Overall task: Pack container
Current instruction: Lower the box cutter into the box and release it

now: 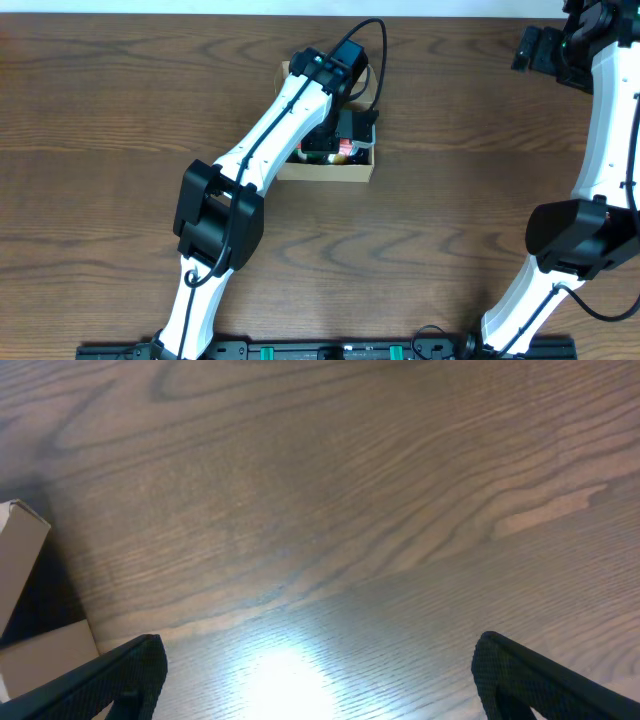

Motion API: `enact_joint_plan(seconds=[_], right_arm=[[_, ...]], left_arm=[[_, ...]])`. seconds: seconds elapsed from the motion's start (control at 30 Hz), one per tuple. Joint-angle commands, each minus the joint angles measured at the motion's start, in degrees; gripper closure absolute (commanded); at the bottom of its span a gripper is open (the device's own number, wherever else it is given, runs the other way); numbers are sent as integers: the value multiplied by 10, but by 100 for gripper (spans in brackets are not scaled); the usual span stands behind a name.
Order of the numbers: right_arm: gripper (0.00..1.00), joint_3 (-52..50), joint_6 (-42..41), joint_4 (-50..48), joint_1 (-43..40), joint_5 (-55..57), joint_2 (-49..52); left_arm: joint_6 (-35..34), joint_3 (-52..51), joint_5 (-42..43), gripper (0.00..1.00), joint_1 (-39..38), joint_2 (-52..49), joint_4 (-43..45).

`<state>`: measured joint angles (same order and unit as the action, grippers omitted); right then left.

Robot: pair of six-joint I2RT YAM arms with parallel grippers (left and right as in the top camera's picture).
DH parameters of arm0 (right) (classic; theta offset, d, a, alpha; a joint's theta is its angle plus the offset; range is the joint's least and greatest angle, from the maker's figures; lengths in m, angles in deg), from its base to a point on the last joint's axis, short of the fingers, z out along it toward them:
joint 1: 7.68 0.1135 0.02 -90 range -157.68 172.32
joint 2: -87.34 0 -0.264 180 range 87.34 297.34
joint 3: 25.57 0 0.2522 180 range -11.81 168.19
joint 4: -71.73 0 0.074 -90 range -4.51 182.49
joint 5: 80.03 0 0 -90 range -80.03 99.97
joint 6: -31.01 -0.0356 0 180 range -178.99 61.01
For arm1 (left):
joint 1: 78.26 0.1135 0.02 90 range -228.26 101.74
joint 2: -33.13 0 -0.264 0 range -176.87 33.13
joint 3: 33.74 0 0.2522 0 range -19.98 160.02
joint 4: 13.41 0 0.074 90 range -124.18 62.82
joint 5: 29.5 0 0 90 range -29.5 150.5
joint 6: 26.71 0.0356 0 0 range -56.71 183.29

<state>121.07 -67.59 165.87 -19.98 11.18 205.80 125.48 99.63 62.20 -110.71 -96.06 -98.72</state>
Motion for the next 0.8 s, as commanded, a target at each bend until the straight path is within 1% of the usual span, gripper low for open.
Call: enact_joint_plan(seconds=[0.0, 0.07, 0.17, 0.3, 0.4, 0.47, 0.6, 0.77], right_arm=[[1, -4, -8, 2, 3, -2, -3], [1, -4, -8, 2, 3, -2, -3], [1, -4, -8, 2, 3, -2, -3], [1, -4, -8, 2, 3, -2, -3], [1, -4, -8, 2, 3, -2, -3], [1, -4, -8, 2, 3, -2, -3], [1, -4, -8, 2, 3, -2, -3], [1, -4, -8, 2, 3, -2, -3]], left_arm=[[-17, 10, -12, 48, 3, -8, 0], [-31, 10, -23, 41, 3, -8, 6], [-43, 10, -37, 37, 3, -8, 14], [-57, 15, -58, 36, 3, -6, 17], [-73, 32, -58, 35, 3, -3, 18], [-87, 51, -57, 33, 3, -3, 19], [-110, 84, -35, 32, 3, -3, 20], [-110, 87, -37, 33, 4, -3, 37]])
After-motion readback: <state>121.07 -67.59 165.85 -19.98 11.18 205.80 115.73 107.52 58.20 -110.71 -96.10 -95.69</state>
